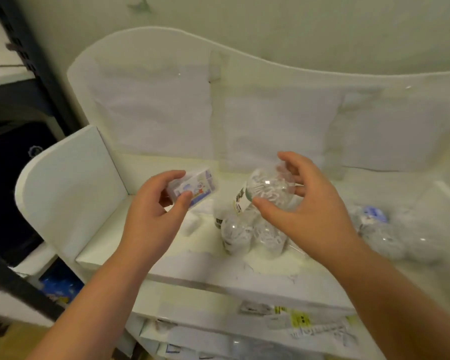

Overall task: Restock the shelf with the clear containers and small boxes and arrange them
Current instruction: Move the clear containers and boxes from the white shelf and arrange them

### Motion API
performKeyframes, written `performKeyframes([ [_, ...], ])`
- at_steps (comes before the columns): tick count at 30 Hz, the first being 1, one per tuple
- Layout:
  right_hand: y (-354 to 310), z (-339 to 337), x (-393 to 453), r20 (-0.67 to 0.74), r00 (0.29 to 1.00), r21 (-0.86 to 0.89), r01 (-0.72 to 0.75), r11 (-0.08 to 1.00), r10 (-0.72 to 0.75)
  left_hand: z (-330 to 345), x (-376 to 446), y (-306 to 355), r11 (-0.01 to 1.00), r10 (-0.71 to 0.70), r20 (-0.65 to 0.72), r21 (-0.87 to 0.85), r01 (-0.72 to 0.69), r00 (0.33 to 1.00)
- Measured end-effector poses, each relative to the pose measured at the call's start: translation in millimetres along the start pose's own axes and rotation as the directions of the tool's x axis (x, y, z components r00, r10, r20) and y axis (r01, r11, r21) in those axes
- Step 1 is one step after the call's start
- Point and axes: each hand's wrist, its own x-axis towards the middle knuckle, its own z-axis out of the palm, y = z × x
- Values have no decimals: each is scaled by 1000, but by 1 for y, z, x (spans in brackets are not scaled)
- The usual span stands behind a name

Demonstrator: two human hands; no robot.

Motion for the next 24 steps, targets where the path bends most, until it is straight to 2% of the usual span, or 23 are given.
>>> performKeyframes([
  [3,3,-51,-38,-88,996,16,-30,999,31,24,-26,37,999,32,47,-39,-31,998],
  [7,10,-124,-104,-136,984,-10,-117,993,115,66,-75,92,991,66,115,-120,-52,991],
  [12,24,-214,-192,-222,958,-77,-201,976,180,129,-141,164,970,178,238,-205,-130,955],
  [18,35,-316,-283,-343,908,-164,-311,936,241,202,-214,242,940,267,386,-305,-151,883],
  [24,51,-405,-348,-519,806,-193,-435,880,284,269,-263,319,903,377,496,-384,-192,783],
])
